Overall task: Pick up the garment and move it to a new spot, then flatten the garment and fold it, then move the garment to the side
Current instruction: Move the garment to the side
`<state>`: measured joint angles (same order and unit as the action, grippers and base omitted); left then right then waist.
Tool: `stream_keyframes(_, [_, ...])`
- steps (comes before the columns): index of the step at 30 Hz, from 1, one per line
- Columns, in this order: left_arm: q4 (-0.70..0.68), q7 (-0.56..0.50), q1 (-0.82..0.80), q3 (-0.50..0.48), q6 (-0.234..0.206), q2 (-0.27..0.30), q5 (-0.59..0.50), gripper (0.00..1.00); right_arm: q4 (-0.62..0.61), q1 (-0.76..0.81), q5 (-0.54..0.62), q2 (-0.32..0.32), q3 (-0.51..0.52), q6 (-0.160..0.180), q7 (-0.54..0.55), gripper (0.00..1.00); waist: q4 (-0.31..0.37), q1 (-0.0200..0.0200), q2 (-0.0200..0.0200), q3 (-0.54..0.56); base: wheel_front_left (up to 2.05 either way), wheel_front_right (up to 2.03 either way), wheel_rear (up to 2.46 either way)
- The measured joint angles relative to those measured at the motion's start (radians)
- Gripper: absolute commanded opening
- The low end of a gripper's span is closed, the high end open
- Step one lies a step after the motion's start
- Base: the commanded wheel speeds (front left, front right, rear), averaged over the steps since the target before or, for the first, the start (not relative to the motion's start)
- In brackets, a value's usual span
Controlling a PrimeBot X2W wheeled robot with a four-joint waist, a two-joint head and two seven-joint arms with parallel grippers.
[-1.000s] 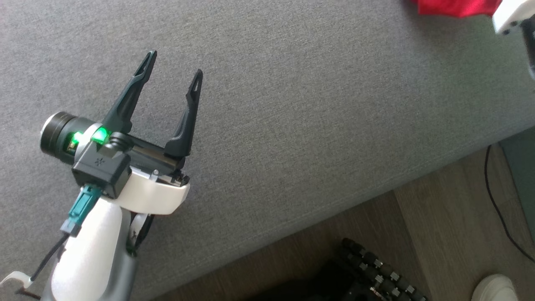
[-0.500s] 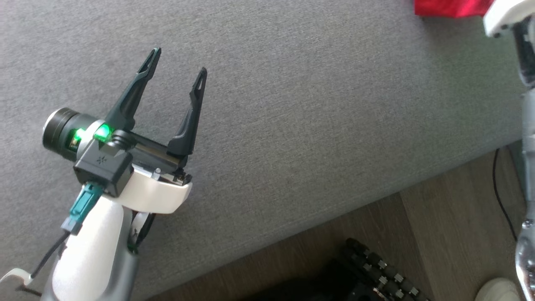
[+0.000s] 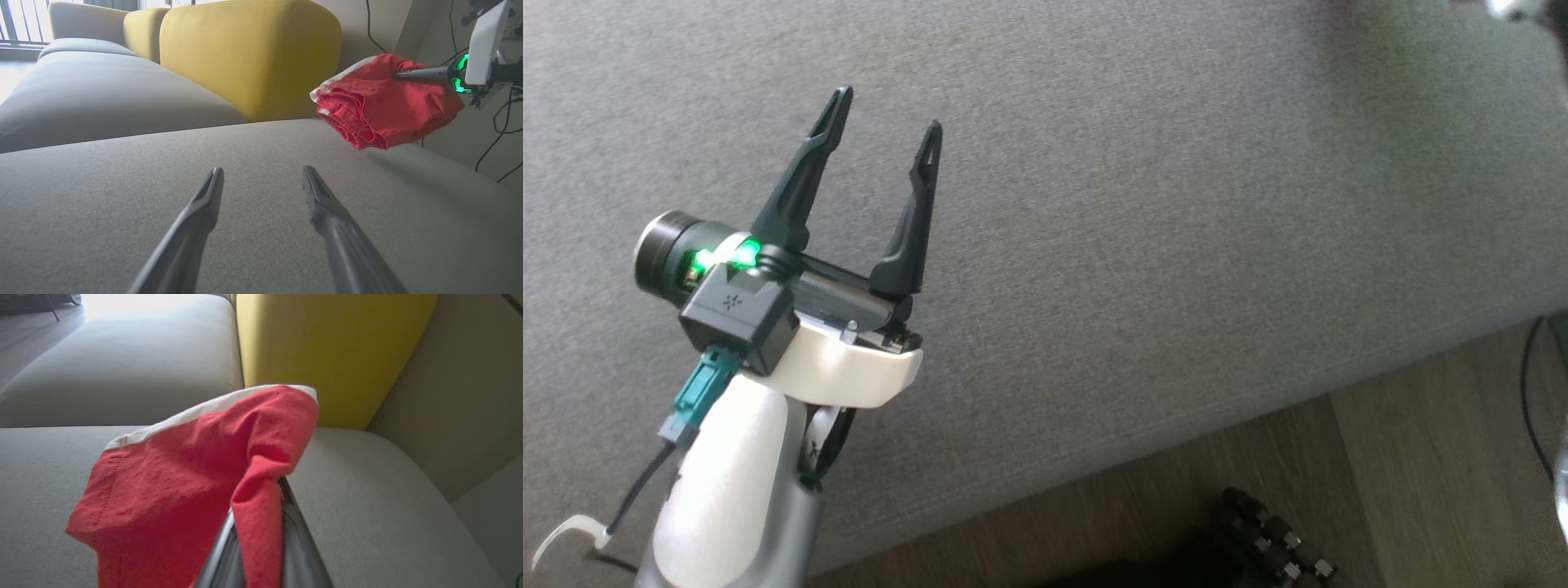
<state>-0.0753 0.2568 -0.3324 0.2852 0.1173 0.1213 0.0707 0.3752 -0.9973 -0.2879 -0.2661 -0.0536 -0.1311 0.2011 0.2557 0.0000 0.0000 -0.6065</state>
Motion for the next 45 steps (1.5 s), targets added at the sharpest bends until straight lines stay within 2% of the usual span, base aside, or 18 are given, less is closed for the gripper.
stream_keyframes(3, [0.0, 0.0, -0.003, 0.0, 0.0, -0.011, 0.003, 1.0, 0.074, 0.002, -0.064, -0.046, 0.024, 0.0, 0.058, 0.0, -0.014, 0.0, 0.0, 0.004, 0.0, 0.0, 0.0])
stream_keyframes(6, [0.0, 0.0, -0.005, -0.001, 0.0, -0.025, 0.011, 1.0, 0.141, 0.001, -0.035, -0.141, -0.026, 0.0, 0.064, 0.0, -0.031, 0.0, 0.0, 0.004, 0.0, 0.0, 0.0])
stream_keyframes(9, [-0.001, 0.0, -0.01, -0.005, 0.002, -0.031, 0.011, 1.0, 0.185, -0.006, -0.014, -0.182, -0.051, 0.0, 0.059, 0.0, -0.042, 0.0, 0.0, -0.002, 0.0, 0.0, 0.0])
stream_keyframes(16, [-0.002, 0.0, -0.021, -0.018, 0.003, -0.031, 0.011, 1.0, 0.274, -0.069, 0.049, -0.218, -0.036, 0.0, -0.001, 0.0, -0.061, 0.0, 0.0, -0.02, 0.0, 0.0, 0.0])
stream_keyframes(25, [-0.011, 0.0, -0.021, -0.042, 0.006, -0.027, 0.011, 1.0, 0.38, -0.093, 0.151, -0.212, 0.028, 0.0, -0.073, 0.0, -0.05, 0.0, 0.0, -0.03, 0.0, 0.0, 0.0])
stream_keyframes(26, [-0.012, 0.0, -0.02, -0.043, 0.006, -0.027, 0.011, 1.0, 0.389, -0.099, 0.158, -0.208, 0.037, 0.0, -0.081, 0.3, -0.048, 0.0, 0.0, -0.03, 0.0, 0.0, 0.0])
stream_keyframes(27, [-0.012, 0.0, -0.02, -0.043, 0.006, -0.027, 0.01, 1.0, 0.394, -0.104, 0.162, -0.205, 0.044, 0.0, -0.089, 1.0, -0.047, 0.0, 0.0, -0.03, 0.0, 0.0, 0.0])
stream_keyframes(39, [0.008, 0.0, -0.016, -0.045, 0.007, -0.029, 0.011, 1.0, 0.428, -0.144, 0.166, -0.163, 0.058, 0.0, -0.165, 1.0, -0.044, 0.0, 0.0, 0.014, 0.0, 0.0, 0.0])
stream_keyframes(45, [0.012, 0.0, 0.014, -0.059, 0.006, -0.052, 0.029, 1.0, 0.362, -0.147, 0.138, -0.099, -0.011, 0.0, -0.19, 1.0, -0.061, 0.0, 0.0, 0.086, 0.0, 0.0, 0.0])
